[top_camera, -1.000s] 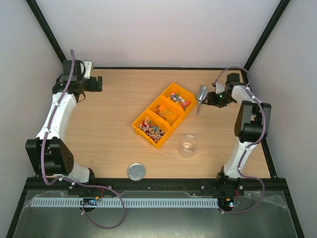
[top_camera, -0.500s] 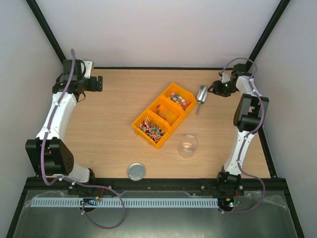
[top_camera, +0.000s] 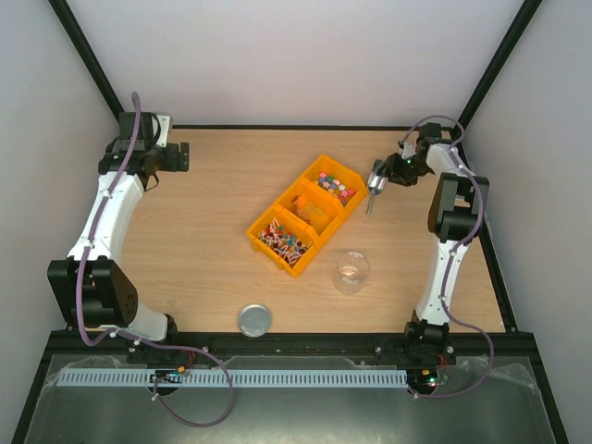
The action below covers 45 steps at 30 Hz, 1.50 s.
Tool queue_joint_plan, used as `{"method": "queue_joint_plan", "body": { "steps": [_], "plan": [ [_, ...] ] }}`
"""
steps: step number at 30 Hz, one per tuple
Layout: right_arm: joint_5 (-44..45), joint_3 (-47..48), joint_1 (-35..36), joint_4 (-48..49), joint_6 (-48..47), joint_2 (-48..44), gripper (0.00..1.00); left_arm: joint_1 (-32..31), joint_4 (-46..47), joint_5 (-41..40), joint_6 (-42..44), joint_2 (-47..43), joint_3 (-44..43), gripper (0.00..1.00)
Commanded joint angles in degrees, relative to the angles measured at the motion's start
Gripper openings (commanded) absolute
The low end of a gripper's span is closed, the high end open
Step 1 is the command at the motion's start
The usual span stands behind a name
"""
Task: Pack the candies
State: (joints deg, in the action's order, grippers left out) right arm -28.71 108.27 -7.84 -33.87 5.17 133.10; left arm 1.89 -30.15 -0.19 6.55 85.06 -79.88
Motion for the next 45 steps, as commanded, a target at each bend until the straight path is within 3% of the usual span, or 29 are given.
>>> {"method": "queue_joint_plan", "body": {
  "steps": [1, 7, 12, 17, 18, 26, 34, 40, 45],
  "plan": [
    [2.48, 0.85, 0.63, -0.09, 3.57, 2.19, 0.5, -0.22, -0.61, -2.56, -1.35, -1.32, -0.21, 1.0],
    [0.5, 1.15, 0.63, 1.06, 4.87, 3.04, 0.39, -0.39, -0.65, -2.74, -0.35, -0.94, -0.35, 1.0],
    [-3.66, 1.86, 0.63, 2.05, 6.25, 3.69, 0.39, -0.7, -0.8, -0.12, 2.75, -0.67, -0.34, 1.0],
    [-5.69, 0.82, 0.56, 2.38, 7.85, 1.95, 0.03, -1.34, -0.37, -0.11, 5.34, 0.24, -1.49, 1.0],
    [-5.58, 0.2, 0.31, 2.52, 8.22, 1.07, 0.02, -1.55, -0.21, -0.21, 5.66, 0.62, -1.86, 1.0],
    [-3.72, -12.56, -5.59, 16.55, 20.66, -14.88, 0.01, -3.84, 2.03, 3.56, 6.84, 4.0, -5.78, 1.0],
    [3.57, -25.54, -5.41, 26.31, 38.31, -29.44, 0.01, -10.63, 3.82, 8.33, 9.34, 7.94, -12.59, 0.99],
    [9.79, -26.42, -1.67, 21.35, 48.42, -34.2, 0.01, -18.15, 7.75, 13.6, 10.57, 7.64, -13.55, 1.0],
    [15.4, -25.15, 4.45, 16.71, 53.49, -36.47, 0.01, -28.49, 14.28, 10.52, 12.36, 6.63, -9.24, 0.99]
  ]
}}
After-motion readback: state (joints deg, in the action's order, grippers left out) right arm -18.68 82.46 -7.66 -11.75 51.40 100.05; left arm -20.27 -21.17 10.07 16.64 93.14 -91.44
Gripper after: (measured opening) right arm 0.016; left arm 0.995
